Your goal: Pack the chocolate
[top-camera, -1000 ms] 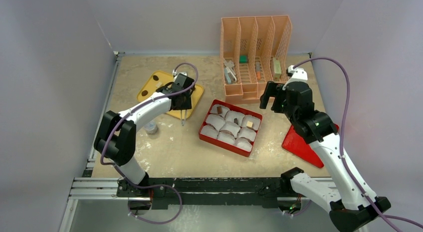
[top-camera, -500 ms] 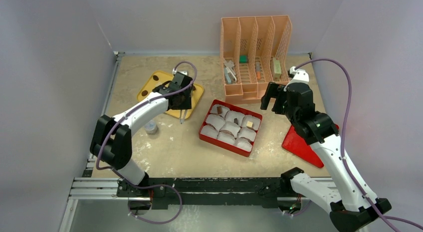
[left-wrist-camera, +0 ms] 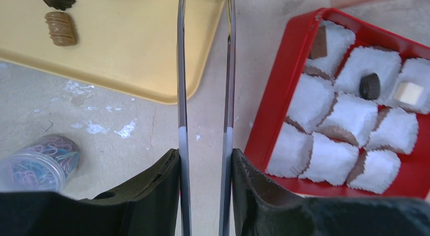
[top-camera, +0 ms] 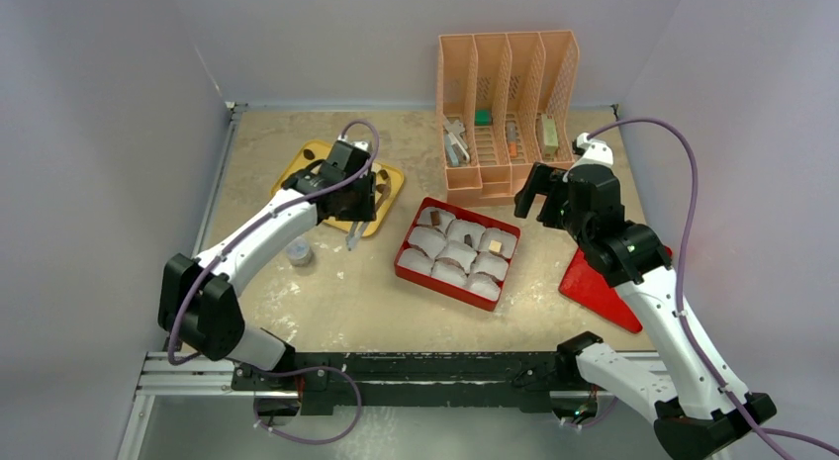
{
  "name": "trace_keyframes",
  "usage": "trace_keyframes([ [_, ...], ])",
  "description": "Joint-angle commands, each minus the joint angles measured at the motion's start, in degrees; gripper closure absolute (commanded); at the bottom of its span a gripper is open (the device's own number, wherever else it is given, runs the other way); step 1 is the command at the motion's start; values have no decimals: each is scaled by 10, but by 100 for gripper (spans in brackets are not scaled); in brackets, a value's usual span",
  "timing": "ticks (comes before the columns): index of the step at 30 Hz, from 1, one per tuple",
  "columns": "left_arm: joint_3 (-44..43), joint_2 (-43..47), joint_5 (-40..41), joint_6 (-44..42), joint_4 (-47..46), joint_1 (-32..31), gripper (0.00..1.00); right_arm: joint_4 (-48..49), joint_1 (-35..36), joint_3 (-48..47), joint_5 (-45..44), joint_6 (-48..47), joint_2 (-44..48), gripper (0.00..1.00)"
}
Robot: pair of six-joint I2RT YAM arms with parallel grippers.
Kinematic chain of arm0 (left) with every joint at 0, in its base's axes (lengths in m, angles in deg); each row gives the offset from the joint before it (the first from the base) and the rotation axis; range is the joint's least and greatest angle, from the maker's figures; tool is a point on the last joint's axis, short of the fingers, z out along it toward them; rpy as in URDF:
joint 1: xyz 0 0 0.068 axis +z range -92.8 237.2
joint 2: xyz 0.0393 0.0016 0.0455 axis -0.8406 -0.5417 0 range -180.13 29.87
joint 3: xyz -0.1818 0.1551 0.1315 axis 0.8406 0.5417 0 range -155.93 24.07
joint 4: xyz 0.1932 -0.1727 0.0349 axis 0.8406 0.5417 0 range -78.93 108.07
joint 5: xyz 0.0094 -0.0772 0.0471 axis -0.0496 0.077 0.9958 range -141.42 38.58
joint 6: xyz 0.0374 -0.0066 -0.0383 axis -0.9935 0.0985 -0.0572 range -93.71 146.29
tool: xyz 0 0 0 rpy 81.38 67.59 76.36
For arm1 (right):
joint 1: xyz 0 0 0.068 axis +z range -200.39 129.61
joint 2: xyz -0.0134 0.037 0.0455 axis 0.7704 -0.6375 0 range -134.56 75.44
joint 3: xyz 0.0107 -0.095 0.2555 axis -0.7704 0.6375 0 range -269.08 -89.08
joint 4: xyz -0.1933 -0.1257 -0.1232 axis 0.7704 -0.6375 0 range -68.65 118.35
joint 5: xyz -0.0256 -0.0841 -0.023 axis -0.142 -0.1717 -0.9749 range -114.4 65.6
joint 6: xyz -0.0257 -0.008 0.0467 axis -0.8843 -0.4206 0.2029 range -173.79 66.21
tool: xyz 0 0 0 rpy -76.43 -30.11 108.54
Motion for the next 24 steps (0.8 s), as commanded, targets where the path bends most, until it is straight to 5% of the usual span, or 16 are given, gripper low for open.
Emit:
trace_keyframes([
  [1, -26, 60, -65, -18, -11, -1, 79, 10, -2, -25, 0, -3, -4, 1],
  [24, -14, 59, -189, 0, -99, -160, 79, 20, -2, -36, -14, -3, -17, 2],
])
